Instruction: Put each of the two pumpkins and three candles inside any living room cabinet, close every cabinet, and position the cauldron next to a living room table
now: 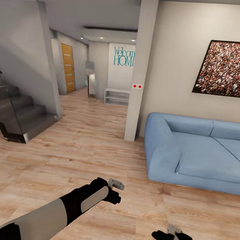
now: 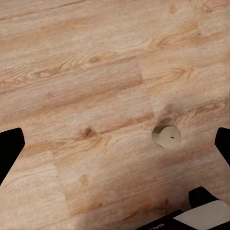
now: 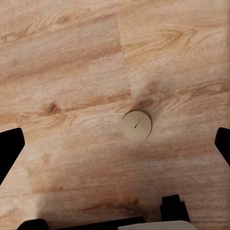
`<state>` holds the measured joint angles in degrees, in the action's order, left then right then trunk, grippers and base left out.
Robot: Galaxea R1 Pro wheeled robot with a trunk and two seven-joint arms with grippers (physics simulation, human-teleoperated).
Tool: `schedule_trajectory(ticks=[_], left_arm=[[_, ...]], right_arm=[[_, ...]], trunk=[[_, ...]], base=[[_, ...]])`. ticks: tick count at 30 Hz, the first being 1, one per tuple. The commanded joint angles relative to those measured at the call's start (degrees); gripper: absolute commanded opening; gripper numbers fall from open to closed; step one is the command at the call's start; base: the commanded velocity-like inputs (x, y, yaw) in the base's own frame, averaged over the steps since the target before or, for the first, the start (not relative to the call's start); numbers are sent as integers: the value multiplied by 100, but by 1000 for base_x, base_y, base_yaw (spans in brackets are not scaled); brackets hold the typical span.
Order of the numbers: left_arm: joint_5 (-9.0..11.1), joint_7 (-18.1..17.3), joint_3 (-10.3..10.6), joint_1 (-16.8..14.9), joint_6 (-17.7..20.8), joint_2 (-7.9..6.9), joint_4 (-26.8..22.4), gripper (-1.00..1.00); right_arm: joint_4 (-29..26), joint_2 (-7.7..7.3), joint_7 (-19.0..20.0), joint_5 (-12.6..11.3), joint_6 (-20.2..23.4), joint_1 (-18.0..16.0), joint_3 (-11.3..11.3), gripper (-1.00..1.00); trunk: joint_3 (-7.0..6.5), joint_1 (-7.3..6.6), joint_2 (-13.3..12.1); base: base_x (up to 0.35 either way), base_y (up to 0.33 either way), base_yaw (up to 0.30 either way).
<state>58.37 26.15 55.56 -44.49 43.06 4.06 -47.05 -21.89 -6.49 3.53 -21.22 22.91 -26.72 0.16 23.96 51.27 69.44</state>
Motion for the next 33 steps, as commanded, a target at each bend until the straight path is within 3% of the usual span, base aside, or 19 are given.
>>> schedule_trajectory(ticks=[1, 11, 25, 33], left_arm=[[60, 57, 17, -7, 0, -1, -6, 100], [60, 57, 17, -8, -6, -6, 8, 100], [60, 57, 17, -16, 1, -61, -9, 100], [62, 55, 13, -16, 0, -92, -24, 100]], right_arm=[[-8, -1, 10, -8, 26, -2, 1, 100], [-8, 7, 14, -6, 22, -1, 1, 100], [-3, -1, 11, -5, 19, 0, 2, 100], [127, -18, 12, -15, -263, 1, 1, 100]], trunk=[[7, 1, 4], [7, 1, 4], [7, 1, 4], [150, 176, 325]], base=[[38, -35, 0], [146, -79, 0], [19, -5, 0], [0, 0, 0]])
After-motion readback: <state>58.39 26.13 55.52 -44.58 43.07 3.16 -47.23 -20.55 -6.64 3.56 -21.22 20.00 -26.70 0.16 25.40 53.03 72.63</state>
